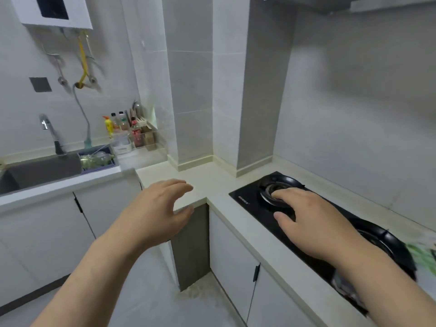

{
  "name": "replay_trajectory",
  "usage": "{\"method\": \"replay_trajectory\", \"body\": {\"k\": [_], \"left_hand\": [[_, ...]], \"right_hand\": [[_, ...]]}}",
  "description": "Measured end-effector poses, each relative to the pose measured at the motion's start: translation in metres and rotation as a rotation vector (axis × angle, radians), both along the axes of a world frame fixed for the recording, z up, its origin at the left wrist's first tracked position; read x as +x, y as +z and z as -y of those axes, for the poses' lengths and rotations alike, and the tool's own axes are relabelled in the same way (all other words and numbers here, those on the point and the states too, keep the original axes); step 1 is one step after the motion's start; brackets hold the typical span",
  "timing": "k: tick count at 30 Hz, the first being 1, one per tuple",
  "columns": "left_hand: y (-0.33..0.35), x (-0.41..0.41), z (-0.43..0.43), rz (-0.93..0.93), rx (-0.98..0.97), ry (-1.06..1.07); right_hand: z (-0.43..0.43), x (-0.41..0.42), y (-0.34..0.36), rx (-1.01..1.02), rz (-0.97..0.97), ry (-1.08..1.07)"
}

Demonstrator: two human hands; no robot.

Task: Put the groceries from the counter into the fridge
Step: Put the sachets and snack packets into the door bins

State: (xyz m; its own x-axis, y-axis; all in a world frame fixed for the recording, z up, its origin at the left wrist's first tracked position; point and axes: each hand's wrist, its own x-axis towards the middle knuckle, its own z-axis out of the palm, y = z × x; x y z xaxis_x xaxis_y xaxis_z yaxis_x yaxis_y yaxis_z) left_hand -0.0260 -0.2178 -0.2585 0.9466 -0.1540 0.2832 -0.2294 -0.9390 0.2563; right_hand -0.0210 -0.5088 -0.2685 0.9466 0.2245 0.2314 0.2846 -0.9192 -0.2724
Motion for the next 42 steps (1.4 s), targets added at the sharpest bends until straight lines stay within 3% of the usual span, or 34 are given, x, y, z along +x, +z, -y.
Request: {"method": "replay_trajectory", "body": {"k": [13,23,33,42], "left_hand": [[-0.014,0.16,0.089,-0.016,-0.029,-0.342],[-0.03,0.233,0.188,-0.063,-0.09,-0.672],[-0.06,0.219,0.329,-0.139,-0.095,-0.989],[-0.071,0.186,0.428,-0.199,-0.056,-1.015]], "right_hand": [[0.092,0.058,-0.01,0.027,-0.079,-0.37],[0.154,0.046,-0.01,0.065,-0.095,-0.724],[0.225,-0.035,-0.036,0.108,-0.121,-1.002],[0.326,-0.077,-0.053,0.101,-0.117,-1.061]]}}
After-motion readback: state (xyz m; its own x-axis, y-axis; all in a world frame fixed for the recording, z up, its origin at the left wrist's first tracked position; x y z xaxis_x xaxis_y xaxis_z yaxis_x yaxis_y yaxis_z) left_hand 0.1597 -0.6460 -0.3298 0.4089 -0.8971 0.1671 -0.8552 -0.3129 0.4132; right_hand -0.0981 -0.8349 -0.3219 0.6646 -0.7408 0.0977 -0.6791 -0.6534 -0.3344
